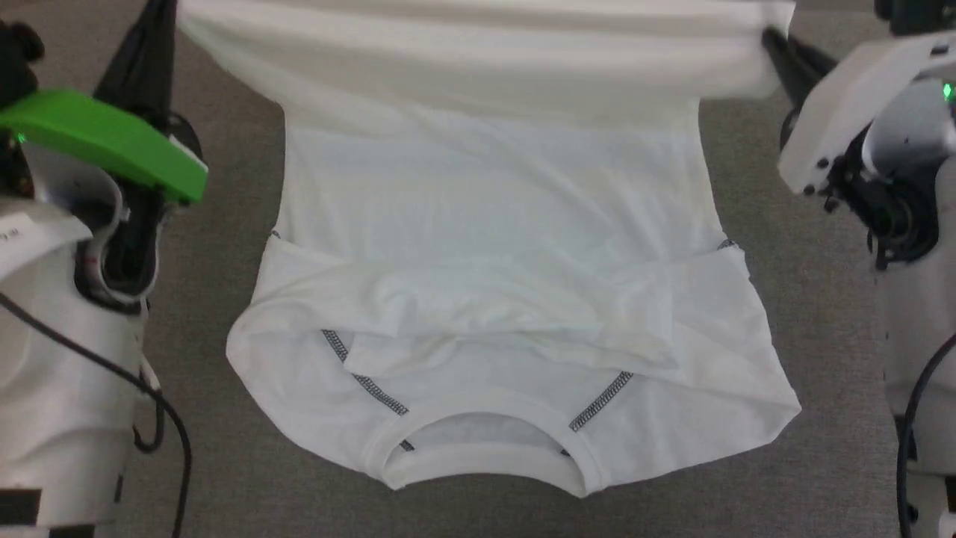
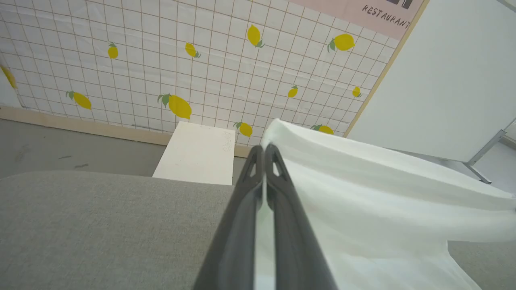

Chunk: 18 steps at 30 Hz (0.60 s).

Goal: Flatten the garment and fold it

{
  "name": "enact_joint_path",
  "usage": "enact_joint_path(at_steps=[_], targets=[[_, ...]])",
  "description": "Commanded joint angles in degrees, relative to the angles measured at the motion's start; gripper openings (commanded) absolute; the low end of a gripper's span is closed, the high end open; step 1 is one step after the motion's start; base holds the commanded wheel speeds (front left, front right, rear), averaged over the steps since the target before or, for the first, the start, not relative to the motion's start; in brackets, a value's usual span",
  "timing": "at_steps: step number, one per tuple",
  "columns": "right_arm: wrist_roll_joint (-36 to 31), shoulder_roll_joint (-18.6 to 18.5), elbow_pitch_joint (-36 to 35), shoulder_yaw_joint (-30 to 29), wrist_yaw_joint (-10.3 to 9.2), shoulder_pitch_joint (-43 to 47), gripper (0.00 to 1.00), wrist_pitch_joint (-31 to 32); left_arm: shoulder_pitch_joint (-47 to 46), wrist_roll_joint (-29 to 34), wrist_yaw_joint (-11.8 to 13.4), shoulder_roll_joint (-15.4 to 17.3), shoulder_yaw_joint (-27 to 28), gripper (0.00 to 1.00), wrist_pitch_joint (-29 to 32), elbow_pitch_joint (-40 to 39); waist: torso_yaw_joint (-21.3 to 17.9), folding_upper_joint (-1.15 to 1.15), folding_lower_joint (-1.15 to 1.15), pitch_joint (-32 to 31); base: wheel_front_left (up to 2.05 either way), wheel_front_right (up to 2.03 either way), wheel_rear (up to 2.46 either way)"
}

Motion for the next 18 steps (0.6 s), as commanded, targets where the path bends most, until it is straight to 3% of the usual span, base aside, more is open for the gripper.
enact_joint_path(at_steps=[1,10,18], targets=[[1.1,0.2,-1.2,-0.2,-0.11,3.2,0.00,0.2,3.8,-1.0,0.9,-0.4,0.7,0.00,-0.7,-1.7,0.9,0.00,0.01,-7.6,0.00,0.00,0.00],[4.1,3.3,-10.1,-5.4,-0.11,24.1,0.00,1.9,28.8,-4.5,6.8,-3.5,1.0,0.00,0.0,-14.9,1.0,0.00,0.01,-14.9,0.00,0.00,0.00],[3.9,5.7,-15.2,-9.2,-0.11,37.9,0.00,4.8,42.6,-6.1,10.9,-4.8,-0.1,0.00,2.2,-19.0,1.5,0.00,0.01,-17.9,0.00,0.00,0.00]])
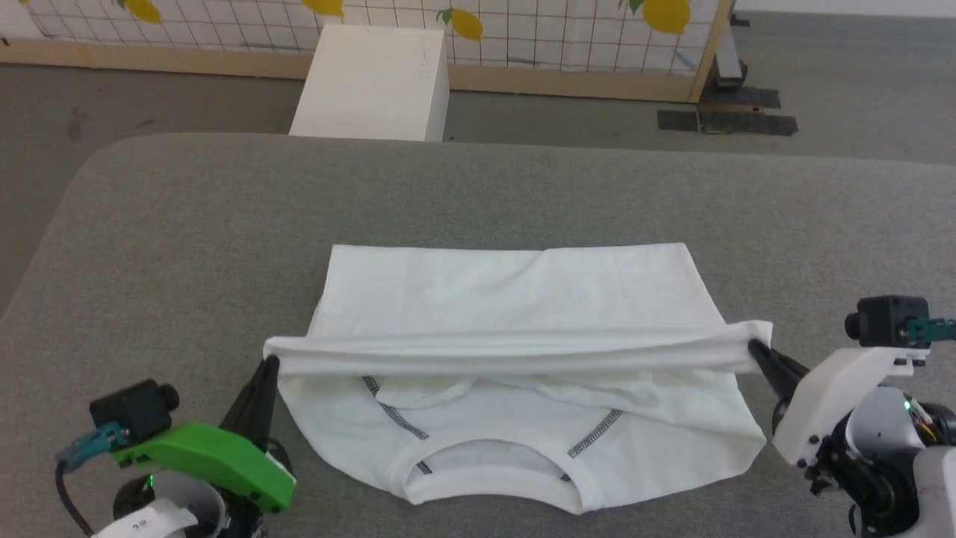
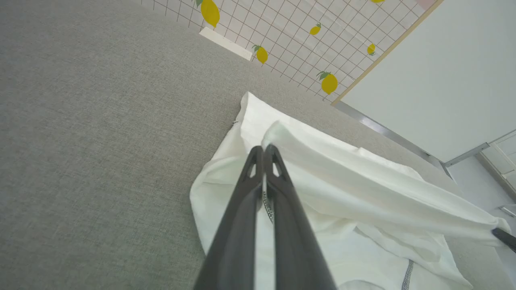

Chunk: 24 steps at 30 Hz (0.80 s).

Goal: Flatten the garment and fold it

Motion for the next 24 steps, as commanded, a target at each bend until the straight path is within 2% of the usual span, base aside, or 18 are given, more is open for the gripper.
enact_joint_path(at_steps=[1,5,16,17,18,19,24], targets=[[-0.4,0.2,-0.6,-0.8,-0.10,1.8,0.00,0.4,1.8,-0.2,0.8,0.0,0.1,0.00,0.4,0.0,0.5,0.00,0.01,-1.6,0.00,0.00,0.00],[-1.1,0.9,-0.7,-2.2,-0.10,5.5,0.00,0.8,4.5,-0.2,2.2,-0.5,-1.4,0.00,2.0,1.4,0.7,0.00,0.01,-1.5,0.00,0.00,0.00],[-6.2,1.7,5.6,0.1,-0.10,9.9,0.00,2.0,3.2,-0.1,2.3,-1.9,-4.1,0.00,3.7,13.2,0.6,0.00,0.01,-1.0,0.00,0.00,0.00],[-6.1,1.8,5.7,0.2,-0.10,10.0,0.00,2.1,2.9,-0.3,2.5,-2.1,-3.8,0.05,3.4,13.8,0.5,0.00,0.01,-1.1,0.00,0.00,0.00],[-5.8,1.8,5.5,0.4,-0.10,10.1,0.47,2.0,2.6,-0.2,2.8,-2.1,-3.5,0.38,3.2,14.5,0.4,0.00,0.01,-1.2,0.00,0.00,0.00],[-5.6,1.8,5.2,0.6,-0.10,10.1,1.00,1.8,2.4,0.1,3.1,-1.8,-3.4,0.99,3.2,15.0,0.4,0.00,0.01,-1.3,0.00,0.00,0.00],[-3.2,1.8,-0.6,-0.5,-0.10,12.4,1.00,2.4,2.3,0.5,6.5,0.0,-1.5,1.00,4.0,14.7,0.7,0.00,0.01,-2.4,0.00,0.00,0.00]])
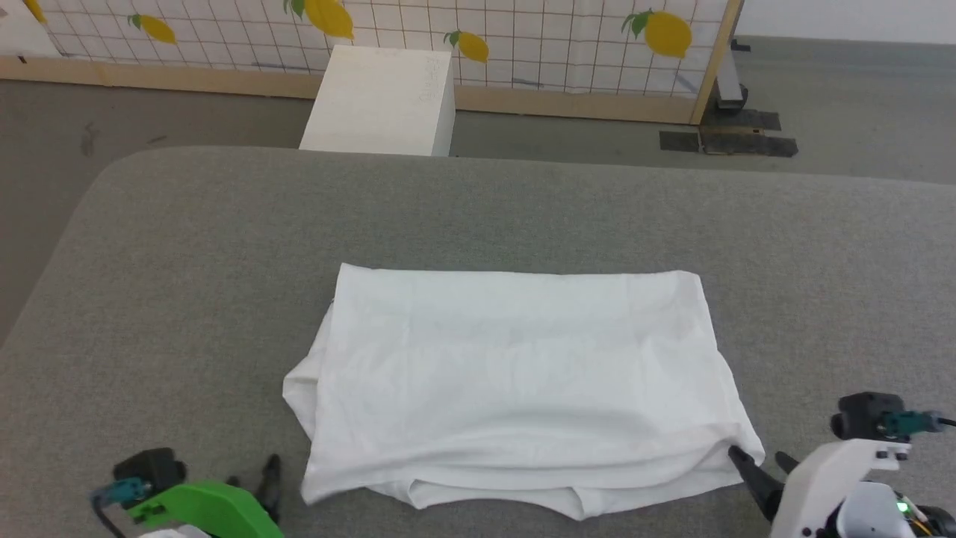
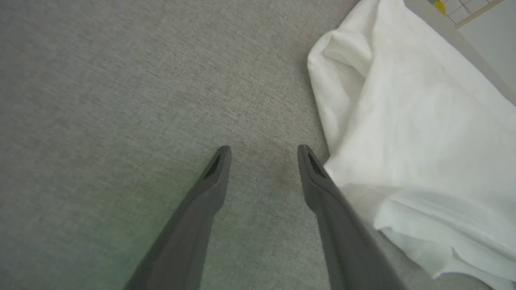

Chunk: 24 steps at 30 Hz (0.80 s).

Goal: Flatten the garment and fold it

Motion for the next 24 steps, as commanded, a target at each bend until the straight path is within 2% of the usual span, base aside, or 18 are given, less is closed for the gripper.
enact_joint_path(at_steps=[1,5,7,11,13,15,19,24], targets=[[1.6,0.3,-2.9,-0.8,-0.09,1.6,1.00,0.8,-0.3,0.6,1.4,1.5,1.0,1.00,0.2,-0.7,0.2,0.00,0.01,-0.7,0.00,0.00,0.00],[5.1,0.8,-12.0,-4.5,-0.09,3.4,1.00,4.0,0.1,1.8,4.1,3.8,3.7,1.00,-1.2,-5.2,0.1,0.00,0.01,-1.4,0.00,0.00,0.00],[5.1,0.9,-16.0,-6.7,-0.09,2.8,1.00,5.6,-0.4,3.4,4.6,4.7,4.6,1.00,-3.7,-8.3,0.1,0.00,0.01,-1.5,0.00,0.00,0.00],[2.3,0.3,-18.8,-8.0,-0.09,-0.8,1.00,10.0,-2.3,9.3,3.2,6.1,4.4,1.00,-12.8,-13.2,-0.2,0.00,0.01,-1.3,0.00,0.00,0.00],[-1.2,-1.3,-17.4,-6.3,-0.09,-3.0,1.00,12.3,-3.3,12.9,2.0,6.6,3.6,1.00,-18.4,-14.1,-0.3,0.00,0.01,-0.9,0.00,0.00,0.00],[-4.0,-2.2,-14.9,-4.0,-0.09,-5.6,1.00,14.0,-4.4,17.0,1.4,6.8,2.6,1.00,-21.4,-14.5,-0.4,0.00,0.01,-0.2,0.00,0.00,0.00],[-7.3,-2.2,-7.6,0.1,-0.09,-11.0,1.00,15.6,-5.8,24.0,0.1,5.9,1.9,1.00,-22.9,-15.9,-0.2,0.00,0.01,1.6,0.00,0.00,0.00],[-10.5,-2.1,1.5,3.9,-0.09,-16.7,1.00,14.8,-6.3,29.0,-1.5,2.2,3.6,1.00,-23.0,-17.8,0.8,0.00,0.01,4.3,0.00,0.00,0.00]])
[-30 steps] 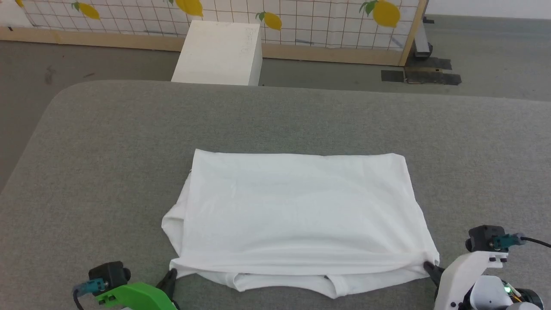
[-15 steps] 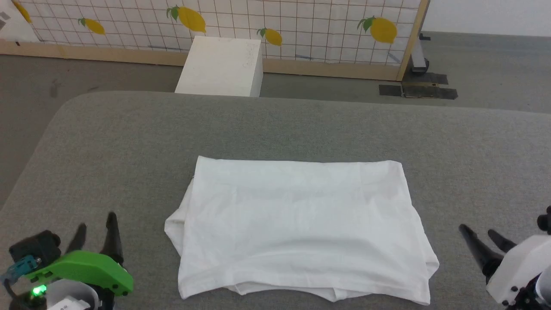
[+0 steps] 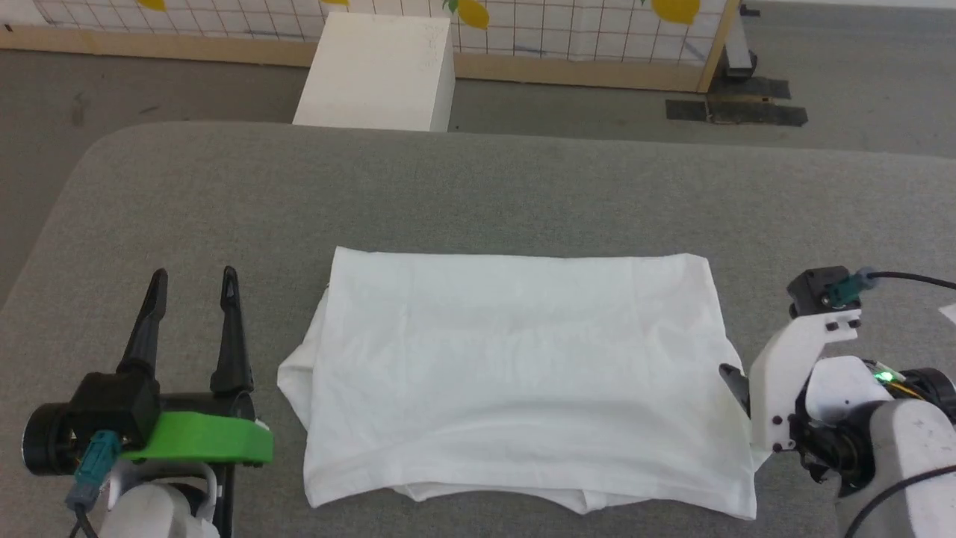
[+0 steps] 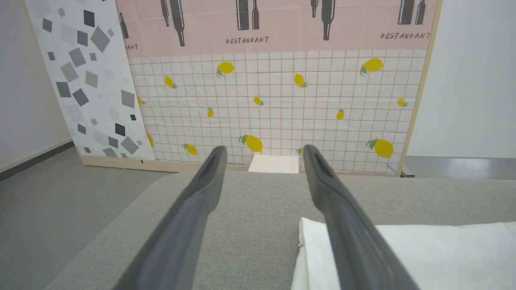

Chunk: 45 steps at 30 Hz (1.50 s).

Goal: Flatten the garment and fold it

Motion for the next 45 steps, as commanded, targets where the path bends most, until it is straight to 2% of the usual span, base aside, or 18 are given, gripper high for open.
enact_joint_path(at_steps=[1,5,10,11,12,14,17,22,26,29,33,39,42,45], targets=[[-1.4,-0.6,2.3,1.3,-0.08,-1.7,1.00,-0.5,-0.8,1.0,-0.8,-0.9,0.7,1.00,-0.2,-0.3,1.0,0.00,0.00,2.1,0.00,0.00,0.00],[-3.2,-1.4,8.4,4.6,-0.08,-3.9,1.00,-1.3,-0.8,2.5,-2.8,-3.5,2.0,1.00,-0.2,-0.1,1.8,0.00,0.00,3.6,0.00,0.00,0.00],[-1.4,-1.3,14.1,6.9,-0.08,-4.8,1.00,-0.1,-0.6,3.9,-5.0,-6.0,3.6,1.00,-0.3,1.1,1.9,0.00,0.00,4.5,0.00,0.00,0.00],[-0.5,-1.1,14.8,6.6,-0.08,-4.9,0.36,0.4,-0.6,4.2,-5.4,-6.4,4.0,1.00,-0.3,1.3,1.9,0.00,0.00,4.5,0.00,0.00,0.00],[0.2,-1.1,15.1,6.7,-0.08,-5.0,0.00,0.7,-0.6,4.4,-5.7,-6.8,4.3,1.00,-0.3,1.4,1.9,0.00,0.00,4.4,0.00,0.00,0.00],[2.1,-1.4,15.3,5.8,-0.08,-5.1,0.00,0.8,-0.3,4.6,-6.3,-7.8,5.3,1.00,-0.3,1.9,1.6,0.00,0.00,4.0,0.00,0.00,0.00],[2.8,-3.8,14.5,3.2,-0.08,-5.0,0.00,0.8,-0.1,5.3,-7.1,-8.8,6.4,1.00,-0.3,2.4,1.2,0.00,0.00,3.2,0.00,0.00,0.00],[0.3,-8.7,12.8,-3.8,-0.08,-3.9,0.00,1.3,0.4,6.6,-8.2,-10.1,7.7,1.00,-0.3,2.8,1.0,0.00,0.00,2.3,0.00,0.00,0.00],[-2.6,-10.7,12.4,-9.0,-0.08,-3.3,0.00,2.4,0.5,7.3,-9.1,-10.8,8.4,1.00,-0.3,3.2,0.9,0.00,0.00,2.1,0.00,0.00,0.00],[-3.7,-10.8,10.9,-10.5,-0.08,-2.8,0.00,3.3,0.7,7.7,-9.8,-11.2,8.9,1.00,-0.3,3.6,0.9,0.00,0.00,1.7,0.00,0.00,0.00],[-2.3,-11.9,5.6,-8.6,-0.08,-1.5,0.00,5.7,1.2,8.0,-10.3,-11.9,9.8,1.00,-0.3,3.8,0.8,0.00,0.00,0.6,0.00,0.00,0.00],[4.1,-14.1,-8.3,-2.6,-0.08,1.3,0.00,12.7,2.3,8.6,-10.7,-12.4,11.1,1.00,-0.3,3.7,0.1,0.00,0.00,-0.7,0.00,0.00,0.00],[7.6,-14.2,-14.9,0.7,-0.08,1.8,0.00,15.2,2.6,9.0,-11.0,-12.7,11.3,1.00,-0.3,3.6,0.0,0.00,0.00,-1.0,0.00,0.00,0.00],[9.5,-13.2,-18.4,4.3,-0.08,1.3,0.00,15.9,2.5,9.2,-11.3,-13.1,11.2,1.00,-0.3,3.8,0.2,0.00,0.00,-1.0,0.00,0.00,0.00]])
